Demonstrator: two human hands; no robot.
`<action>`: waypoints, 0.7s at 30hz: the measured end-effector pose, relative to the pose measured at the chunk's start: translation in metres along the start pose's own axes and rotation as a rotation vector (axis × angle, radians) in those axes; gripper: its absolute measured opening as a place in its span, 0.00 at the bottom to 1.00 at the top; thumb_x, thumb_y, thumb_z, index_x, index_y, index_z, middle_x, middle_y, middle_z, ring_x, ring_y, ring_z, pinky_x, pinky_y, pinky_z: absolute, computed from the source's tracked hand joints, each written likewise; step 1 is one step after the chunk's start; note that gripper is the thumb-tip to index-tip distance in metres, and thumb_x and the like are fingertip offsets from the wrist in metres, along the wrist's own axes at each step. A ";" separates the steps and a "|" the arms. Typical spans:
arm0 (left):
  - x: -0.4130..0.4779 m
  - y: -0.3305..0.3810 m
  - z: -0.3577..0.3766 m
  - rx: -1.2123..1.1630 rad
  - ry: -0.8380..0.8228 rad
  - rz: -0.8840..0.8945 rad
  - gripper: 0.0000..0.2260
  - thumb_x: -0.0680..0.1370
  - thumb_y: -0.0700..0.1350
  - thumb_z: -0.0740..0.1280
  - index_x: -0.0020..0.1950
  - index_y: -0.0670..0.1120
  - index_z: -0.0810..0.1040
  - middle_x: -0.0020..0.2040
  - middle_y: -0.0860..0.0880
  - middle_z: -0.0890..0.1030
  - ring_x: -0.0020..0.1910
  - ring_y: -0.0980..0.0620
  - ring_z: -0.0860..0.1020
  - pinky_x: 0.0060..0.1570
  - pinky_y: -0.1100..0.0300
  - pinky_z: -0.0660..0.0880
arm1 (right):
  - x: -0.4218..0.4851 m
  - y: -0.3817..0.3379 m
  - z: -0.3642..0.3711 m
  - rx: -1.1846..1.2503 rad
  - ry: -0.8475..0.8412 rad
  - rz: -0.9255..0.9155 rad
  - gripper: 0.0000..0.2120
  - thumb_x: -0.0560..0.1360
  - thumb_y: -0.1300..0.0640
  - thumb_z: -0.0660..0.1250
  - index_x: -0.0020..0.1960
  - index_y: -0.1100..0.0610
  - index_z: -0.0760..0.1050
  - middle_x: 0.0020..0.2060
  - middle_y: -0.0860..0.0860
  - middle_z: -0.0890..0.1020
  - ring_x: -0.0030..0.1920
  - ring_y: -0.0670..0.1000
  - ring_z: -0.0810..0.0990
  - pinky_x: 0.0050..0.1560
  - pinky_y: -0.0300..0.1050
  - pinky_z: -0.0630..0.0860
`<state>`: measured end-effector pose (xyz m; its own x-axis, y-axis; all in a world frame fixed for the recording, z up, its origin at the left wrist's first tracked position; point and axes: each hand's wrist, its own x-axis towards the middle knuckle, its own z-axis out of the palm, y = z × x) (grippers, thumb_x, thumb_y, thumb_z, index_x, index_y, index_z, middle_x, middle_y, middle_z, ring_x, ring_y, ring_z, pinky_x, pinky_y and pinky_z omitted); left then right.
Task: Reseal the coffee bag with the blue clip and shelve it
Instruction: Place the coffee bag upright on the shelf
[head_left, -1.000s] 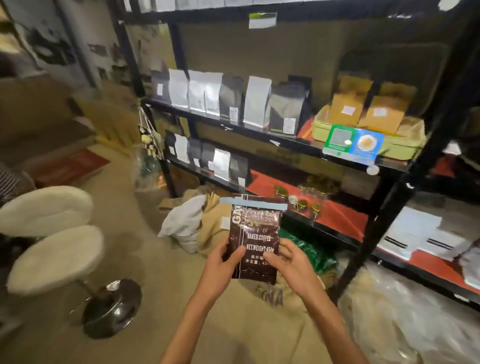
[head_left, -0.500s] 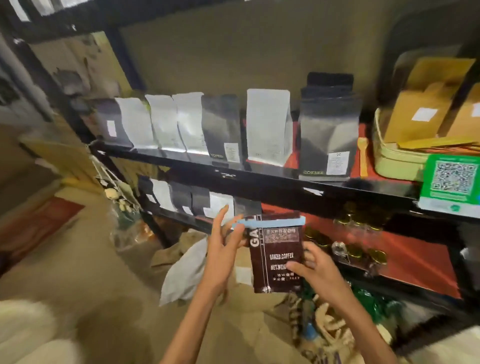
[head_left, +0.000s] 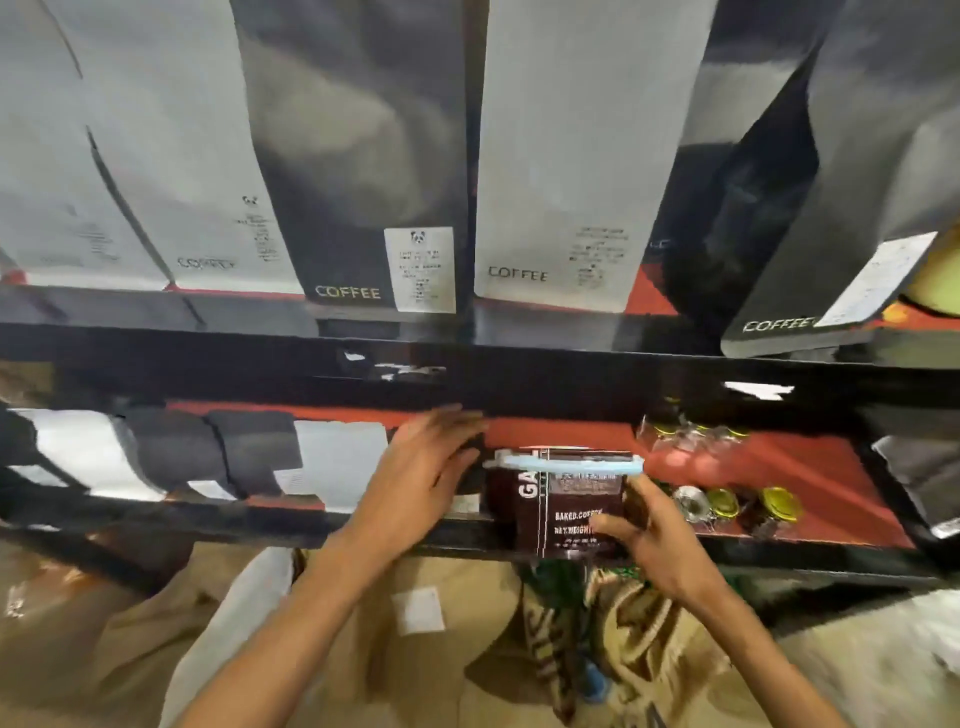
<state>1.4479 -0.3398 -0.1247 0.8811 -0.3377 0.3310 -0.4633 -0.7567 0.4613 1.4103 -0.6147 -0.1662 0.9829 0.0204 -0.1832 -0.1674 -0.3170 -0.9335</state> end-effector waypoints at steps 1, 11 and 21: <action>0.005 -0.014 0.002 0.079 0.026 0.031 0.17 0.78 0.44 0.67 0.68 0.47 0.77 0.66 0.50 0.79 0.67 0.51 0.72 0.70 0.59 0.64 | 0.007 0.010 0.003 0.002 0.032 -0.010 0.20 0.72 0.68 0.71 0.62 0.58 0.74 0.52 0.48 0.86 0.53 0.43 0.83 0.54 0.36 0.79; 0.052 -0.052 0.029 0.123 -0.377 -0.127 0.14 0.81 0.42 0.62 0.60 0.60 0.75 0.58 0.56 0.82 0.57 0.51 0.80 0.58 0.50 0.76 | 0.069 0.063 0.039 0.005 0.020 -0.082 0.20 0.75 0.65 0.69 0.65 0.55 0.72 0.56 0.46 0.83 0.56 0.38 0.81 0.52 0.30 0.77; 0.040 -0.058 0.036 0.109 -0.266 -0.120 0.13 0.82 0.44 0.59 0.61 0.61 0.74 0.51 0.57 0.83 0.51 0.54 0.81 0.49 0.52 0.79 | 0.076 0.099 0.050 0.085 0.063 -0.149 0.19 0.76 0.61 0.68 0.64 0.48 0.72 0.55 0.44 0.83 0.57 0.40 0.81 0.50 0.37 0.79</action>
<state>1.5135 -0.3300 -0.1679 0.9293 -0.3664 0.0459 -0.3545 -0.8505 0.3886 1.4647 -0.5974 -0.2875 0.9997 0.0005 -0.0240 -0.0233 -0.2338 -0.9720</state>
